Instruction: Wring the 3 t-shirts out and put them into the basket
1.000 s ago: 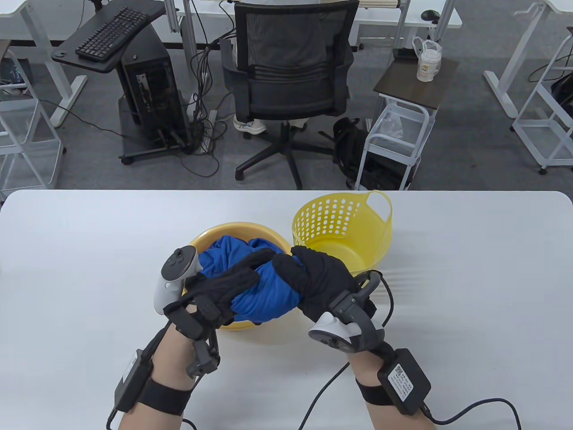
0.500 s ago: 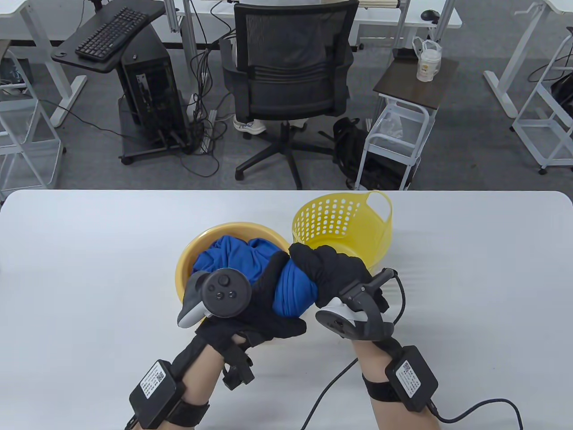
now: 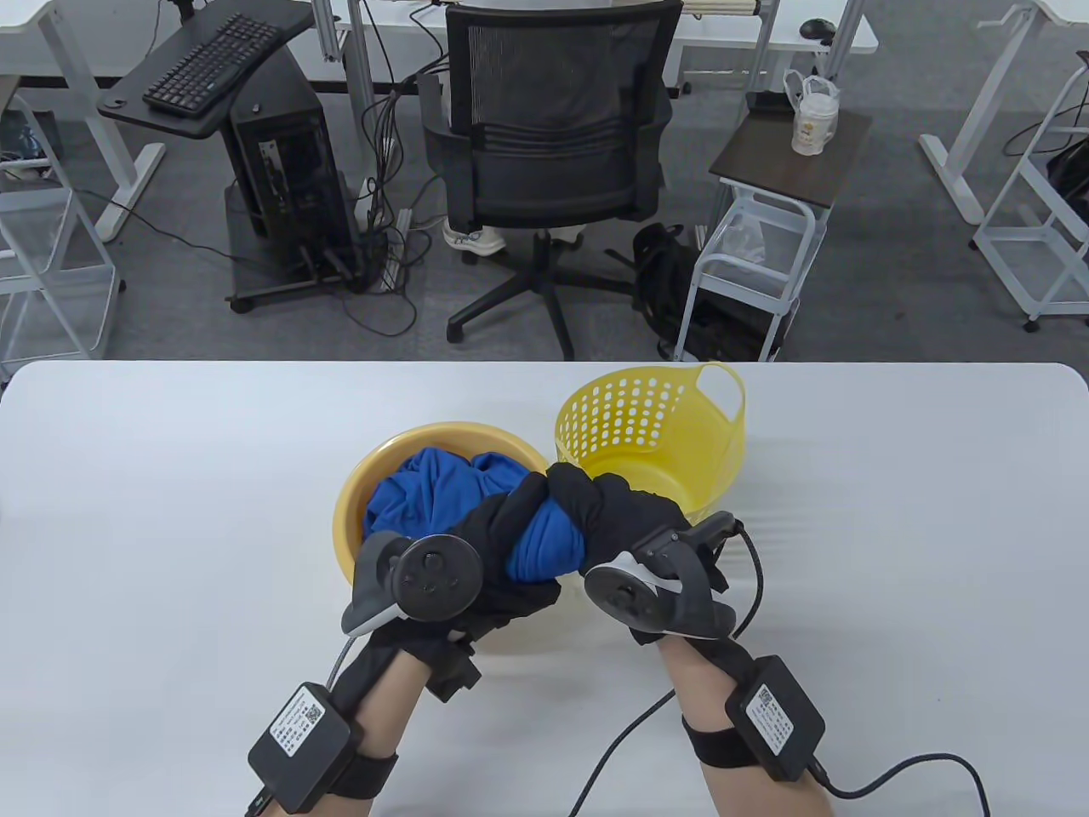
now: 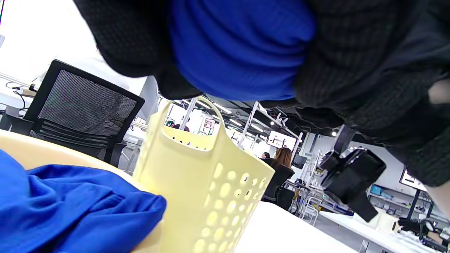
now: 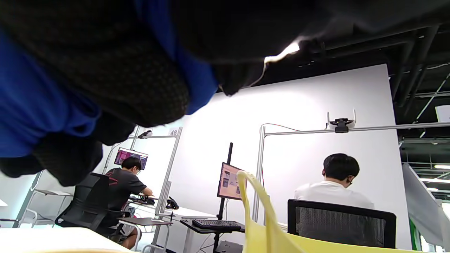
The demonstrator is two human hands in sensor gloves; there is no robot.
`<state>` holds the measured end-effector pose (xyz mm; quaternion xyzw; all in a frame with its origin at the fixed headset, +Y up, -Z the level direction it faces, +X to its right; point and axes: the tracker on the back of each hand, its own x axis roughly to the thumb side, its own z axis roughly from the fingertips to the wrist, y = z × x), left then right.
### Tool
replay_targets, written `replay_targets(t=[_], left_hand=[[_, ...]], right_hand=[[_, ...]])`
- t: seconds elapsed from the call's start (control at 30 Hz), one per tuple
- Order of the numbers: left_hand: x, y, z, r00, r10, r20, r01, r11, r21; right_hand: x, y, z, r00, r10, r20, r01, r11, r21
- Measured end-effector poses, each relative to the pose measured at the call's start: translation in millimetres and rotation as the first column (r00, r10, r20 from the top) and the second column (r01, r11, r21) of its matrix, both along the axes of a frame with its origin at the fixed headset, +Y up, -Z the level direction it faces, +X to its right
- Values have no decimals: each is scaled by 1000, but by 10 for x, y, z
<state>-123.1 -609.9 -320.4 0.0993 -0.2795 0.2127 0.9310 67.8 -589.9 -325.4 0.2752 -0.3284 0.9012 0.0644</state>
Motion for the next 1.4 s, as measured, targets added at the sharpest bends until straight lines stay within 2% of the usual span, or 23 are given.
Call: replay_targets(t=[0.07, 0.13, 0.23, 0.43, 0.63, 0.77, 1.0, 1.2, 1.4], left_hand=[[-23, -31, -26, 1000, 18, 22, -18, 1000, 16], [-15, -44, -28, 1000, -22, -11, 22, 1000, 15], [-5, -43, -9, 996, -69, -57, 71, 997, 38], [58, -18, 33, 985, -125, -116, 137, 986, 96], [85, -47, 9, 984, -135, -116, 145, 986, 82], [84, -123, -51, 974, -185, -131, 192, 980, 44], [82, -79, -40, 976, -172, -135, 181, 982, 59], [80, -286, -168, 965, -225, -135, 225, 974, -14], [57, -255, -161, 964, -225, -144, 227, 974, -4]], right_hand=[[-48, -8, 21, 999, -9, 42, 9, 1000, 2], [-89, -44, 26, 993, -8, 115, 9, 1000, -8], [-108, -115, -19, 988, -81, 129, 89, 994, -59], [-93, -128, -48, 984, -104, 148, 115, 991, -72], [-84, -150, -80, 980, -97, 172, 118, 986, -114], [-108, -285, -167, 977, -108, 181, 140, 975, -173], [-108, -226, -149, 977, -104, 186, 132, 980, -146], [-160, -454, -276, 973, -68, 219, 118, 967, -226], [-177, -441, -281, 973, -77, 220, 126, 968, -217]])
